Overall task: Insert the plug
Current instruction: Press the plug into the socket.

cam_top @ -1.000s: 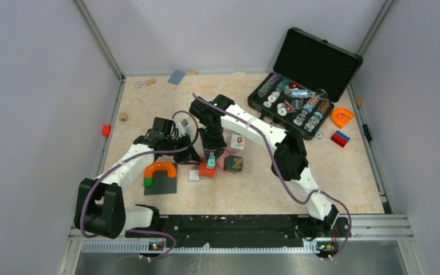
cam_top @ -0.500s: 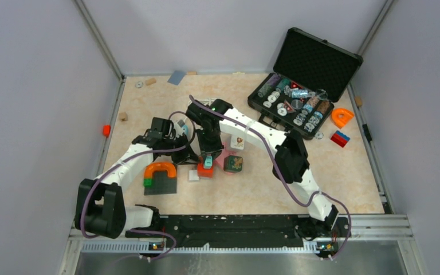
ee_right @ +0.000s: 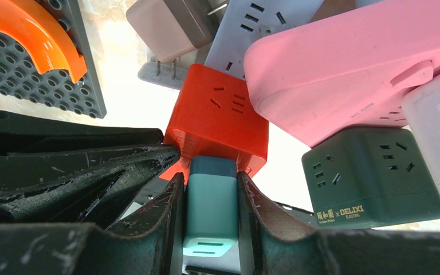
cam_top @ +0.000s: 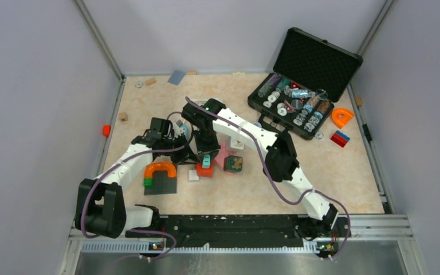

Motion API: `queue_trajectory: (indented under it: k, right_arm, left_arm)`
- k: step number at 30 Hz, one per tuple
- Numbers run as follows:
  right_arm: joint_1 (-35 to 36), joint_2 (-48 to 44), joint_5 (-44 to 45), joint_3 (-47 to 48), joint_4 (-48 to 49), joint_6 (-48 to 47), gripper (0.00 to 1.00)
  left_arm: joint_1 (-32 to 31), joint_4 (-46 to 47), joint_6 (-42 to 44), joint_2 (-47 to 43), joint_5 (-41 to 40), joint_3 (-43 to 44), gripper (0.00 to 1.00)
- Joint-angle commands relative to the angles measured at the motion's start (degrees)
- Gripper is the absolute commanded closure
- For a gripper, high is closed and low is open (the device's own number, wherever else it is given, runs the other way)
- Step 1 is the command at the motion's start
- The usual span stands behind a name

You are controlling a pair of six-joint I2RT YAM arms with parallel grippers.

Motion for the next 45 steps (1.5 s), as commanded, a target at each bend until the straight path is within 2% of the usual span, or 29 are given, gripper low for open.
queue_trajectory:
  k: [1,8,12,13,15,17,24,26,27,32,34,38,45]
  right_arm:
    - [7.68,19.89,3.34,-4.90,-4.71,-5.95,1.00]
    - [4.77,11.02,2.26,-4.10,-1.52,-7.19,1.00]
    - [2.40,4.68,-0.73,-3.62,2.38,-7.43,0.51]
    - [2.02,3.73,-1.34,-2.82,2.91,-7.56,0.36]
    - [1.39,2.46,-2.16,-0.21,3.27,-7.62,0.20]
    - [0.68,1.95,-3.62,2.61,2.94,-7.65,0.12]
    - [-1.22,-5.12,-9.11,0.99,7.18,-6.59,0.07]
    - [-2.24,-7.92,-11.45,-1.35,9.74,-5.99,0.06]
    - [-2.67,-9.48,-12.76,-2.69,11.03,-5.68,0.06]
    - [-5.97,-16.61,-17.15,-9.36,15.69,-5.49,0.06]
    - [-7.27,-18.99,-18.31,-12.01,16.78,-5.79,0.06]
    - [-9.54,-24.08,-20.29,-17.62,18.94,-6.42,0.06]
    - [-14.02,-31.04,-23.40,-28.72,24.86,-6.38,0.06]
  left_arm:
    - [-2.01,2.62,0.48,5.92,-7.82,-5.25,1.00]
    - [-2.01,2.37,0.87,5.83,-8.49,-5.49,1.00]
    - [-2.01,2.36,1.12,6.38,-8.96,-5.34,1.00]
    - [-2.01,2.20,1.14,6.53,-9.08,-5.17,1.00]
    - [-2.01,1.98,1.37,6.79,-9.37,-4.90,1.00]
    - [-2.00,1.72,1.63,7.06,-9.65,-4.44,1.00]
    - [-2.01,1.16,2.54,6.43,-8.91,-2.67,1.00]
    - [-2.01,0.51,2.63,5.24,-8.33,-1.61,0.96]
    - [-2.01,0.28,2.71,4.48,-7.93,-0.99,0.90]
    - [-1.92,-2.39,2.89,-0.50,-7.10,3.64,0.48]
    - [-1.92,-3.20,2.85,-2.13,-5.71,5.38,0.37]
    - [-1.83,-3.47,1.70,-4.55,-1.48,7.18,0.24]
    - [-1.84,-3.73,1.57,-7.53,2.29,7.45,0.13]
